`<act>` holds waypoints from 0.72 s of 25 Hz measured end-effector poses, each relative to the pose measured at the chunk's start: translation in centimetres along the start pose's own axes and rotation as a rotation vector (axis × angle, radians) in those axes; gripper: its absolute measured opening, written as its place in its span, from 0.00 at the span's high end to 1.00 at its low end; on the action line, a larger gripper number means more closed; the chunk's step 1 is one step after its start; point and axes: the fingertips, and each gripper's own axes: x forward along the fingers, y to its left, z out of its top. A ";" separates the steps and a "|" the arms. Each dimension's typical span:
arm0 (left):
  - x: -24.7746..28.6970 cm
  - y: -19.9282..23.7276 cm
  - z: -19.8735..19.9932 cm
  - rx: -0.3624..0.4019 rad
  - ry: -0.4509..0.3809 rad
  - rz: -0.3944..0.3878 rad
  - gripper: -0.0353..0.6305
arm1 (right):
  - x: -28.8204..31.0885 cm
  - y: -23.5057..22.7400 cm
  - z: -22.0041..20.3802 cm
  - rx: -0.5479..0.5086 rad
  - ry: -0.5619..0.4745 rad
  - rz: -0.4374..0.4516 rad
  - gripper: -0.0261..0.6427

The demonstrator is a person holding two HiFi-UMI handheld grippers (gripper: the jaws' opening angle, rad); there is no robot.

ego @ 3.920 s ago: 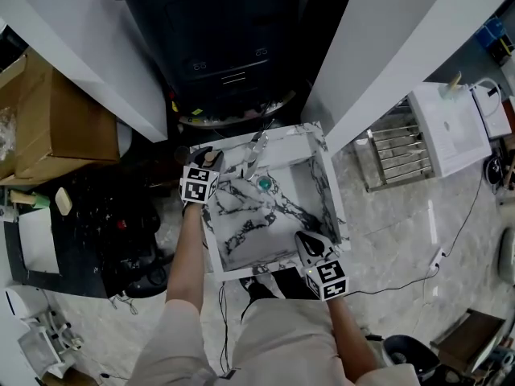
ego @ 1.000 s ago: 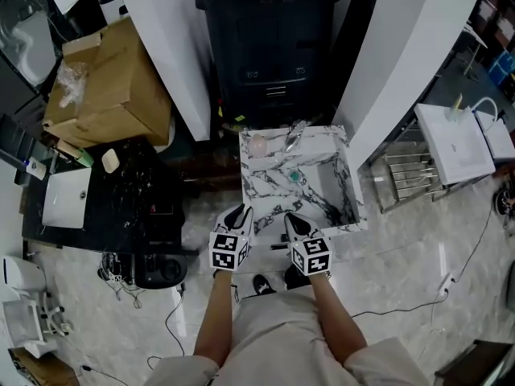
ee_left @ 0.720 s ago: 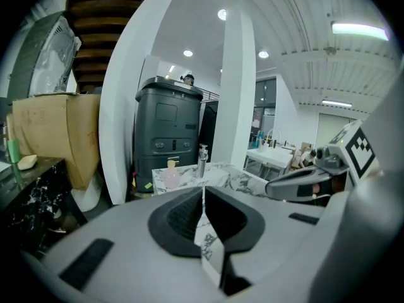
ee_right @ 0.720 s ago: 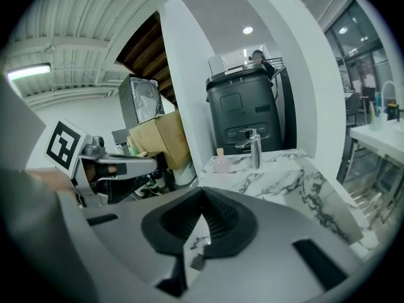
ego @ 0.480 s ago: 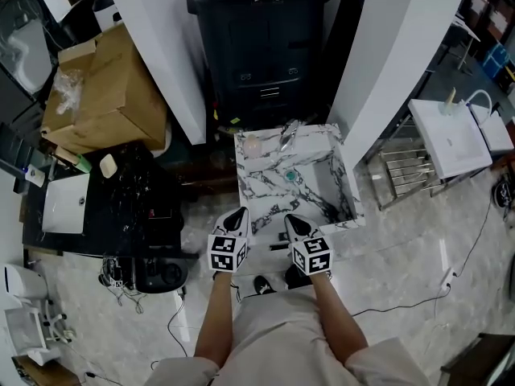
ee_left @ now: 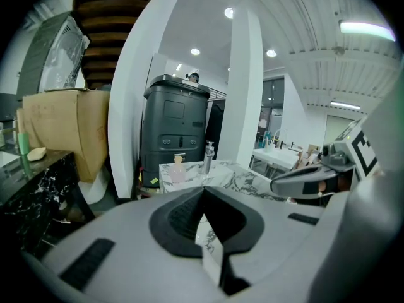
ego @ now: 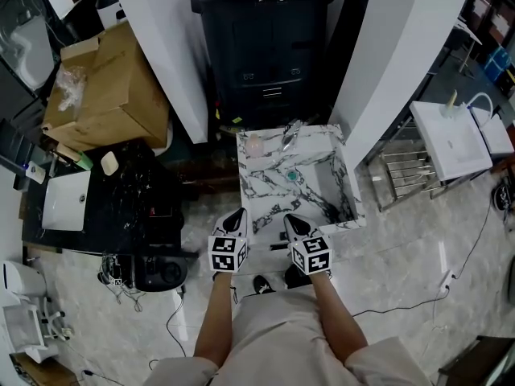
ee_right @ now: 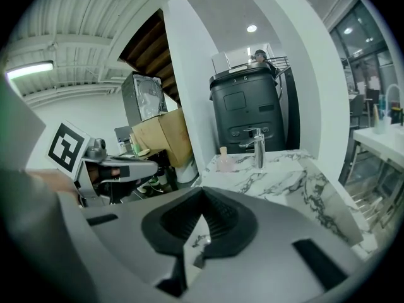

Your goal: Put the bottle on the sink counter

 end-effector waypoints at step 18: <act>0.3 0.4 -0.3 -0.046 -0.003 0.006 0.94 | -0.1 -0.2 0.1 -0.017 0.003 0.001 0.95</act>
